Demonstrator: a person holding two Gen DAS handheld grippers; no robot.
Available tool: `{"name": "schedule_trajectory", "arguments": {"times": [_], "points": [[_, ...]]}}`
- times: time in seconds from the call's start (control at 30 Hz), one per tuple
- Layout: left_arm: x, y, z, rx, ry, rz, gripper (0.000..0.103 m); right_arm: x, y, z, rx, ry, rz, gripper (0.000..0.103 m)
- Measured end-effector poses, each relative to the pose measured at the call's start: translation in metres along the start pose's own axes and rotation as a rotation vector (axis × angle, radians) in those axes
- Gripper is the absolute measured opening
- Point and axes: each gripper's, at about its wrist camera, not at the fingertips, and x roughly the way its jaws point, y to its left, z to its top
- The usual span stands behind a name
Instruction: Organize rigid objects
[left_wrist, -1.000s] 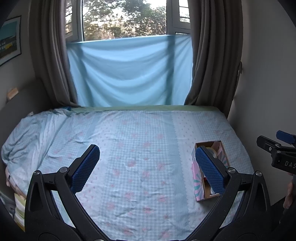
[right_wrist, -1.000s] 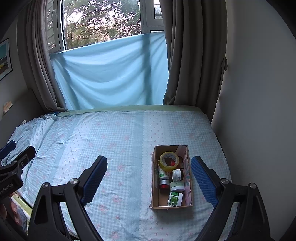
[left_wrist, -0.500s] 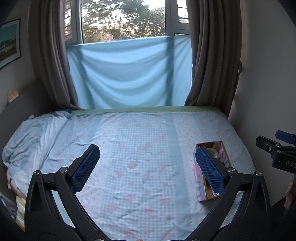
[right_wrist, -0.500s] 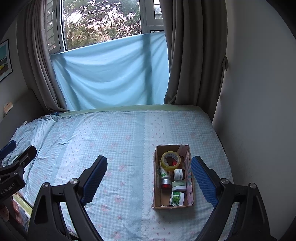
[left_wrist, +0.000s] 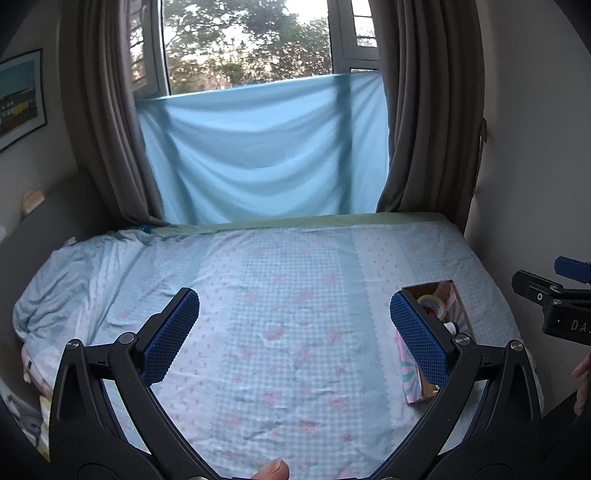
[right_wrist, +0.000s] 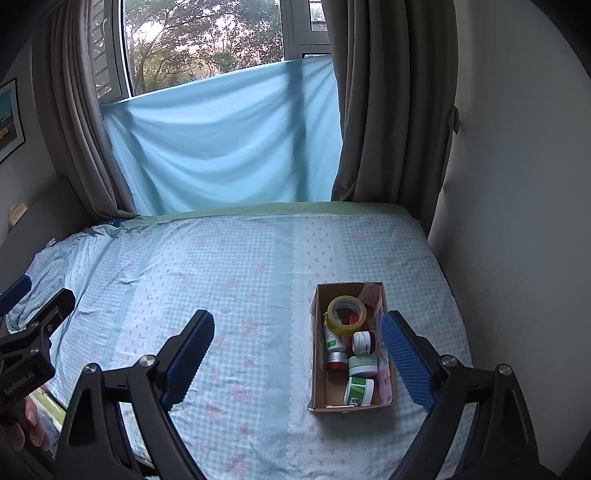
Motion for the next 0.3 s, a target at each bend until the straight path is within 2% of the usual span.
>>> {"name": "schedule_trajectory", "arguments": {"times": [0.3], "points": [[0.0002,0.0063,-0.0003,-0.023,-0.005,-0.005,0.103,-0.001,0.0032,0.0012,0.002,0.002,-0.002,0.09]]}}
